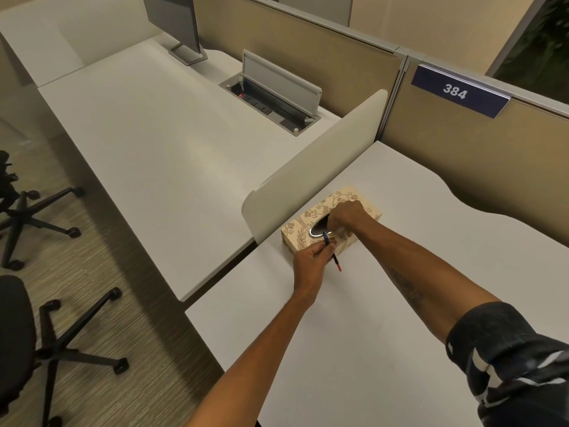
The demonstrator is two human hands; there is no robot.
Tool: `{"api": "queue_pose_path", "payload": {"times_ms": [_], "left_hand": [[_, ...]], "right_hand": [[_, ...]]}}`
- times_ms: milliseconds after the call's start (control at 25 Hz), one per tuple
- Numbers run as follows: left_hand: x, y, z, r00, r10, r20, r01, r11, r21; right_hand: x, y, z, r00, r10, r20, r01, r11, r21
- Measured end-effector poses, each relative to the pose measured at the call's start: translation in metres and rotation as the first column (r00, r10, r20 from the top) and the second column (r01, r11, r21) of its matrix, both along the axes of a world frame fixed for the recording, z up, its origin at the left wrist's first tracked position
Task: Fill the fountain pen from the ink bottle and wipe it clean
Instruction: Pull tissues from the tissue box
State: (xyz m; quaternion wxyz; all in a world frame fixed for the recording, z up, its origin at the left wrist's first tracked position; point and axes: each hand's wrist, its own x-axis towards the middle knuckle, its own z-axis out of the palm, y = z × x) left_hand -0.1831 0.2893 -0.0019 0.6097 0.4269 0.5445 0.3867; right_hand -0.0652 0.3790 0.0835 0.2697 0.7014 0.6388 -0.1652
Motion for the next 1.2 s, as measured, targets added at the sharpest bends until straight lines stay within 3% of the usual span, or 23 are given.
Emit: {"api": "queue_pose_path", "payload": {"times_ms": [440, 640, 840, 1200], "left_hand": [[0.002, -0.001, 0.003, 1.0, 0.014, -0.002, -0.014, 1.0, 0.002], [0.0, -0.001, 0.003, 1.0, 0.002, 0.008, -0.002, 1.0, -0.016], [0.0, -0.001, 0.005, 1.0, -0.009, 0.01, 0.009, 1.0, -0.01], [0.002, 0.0, 0.002, 1.0, 0.01, 0.024, -0.01, 1.0, 0.002]], "right_hand": [[-0.004, -0.005, -0.016, 0.993, -0.118, -0.029, 0.121, 0.975, 0.184], [-0.005, -0.002, -0.013, 0.997, 0.039, 0.068, -0.044, 0.996, 0.08], [-0.004, 0.004, -0.01, 0.999, -0.009, 0.033, 0.008, 1.0, 0.008], [-0.004, -0.006, -0.031, 0.985, -0.157, -0.067, 0.17, 0.937, 0.306]]}}
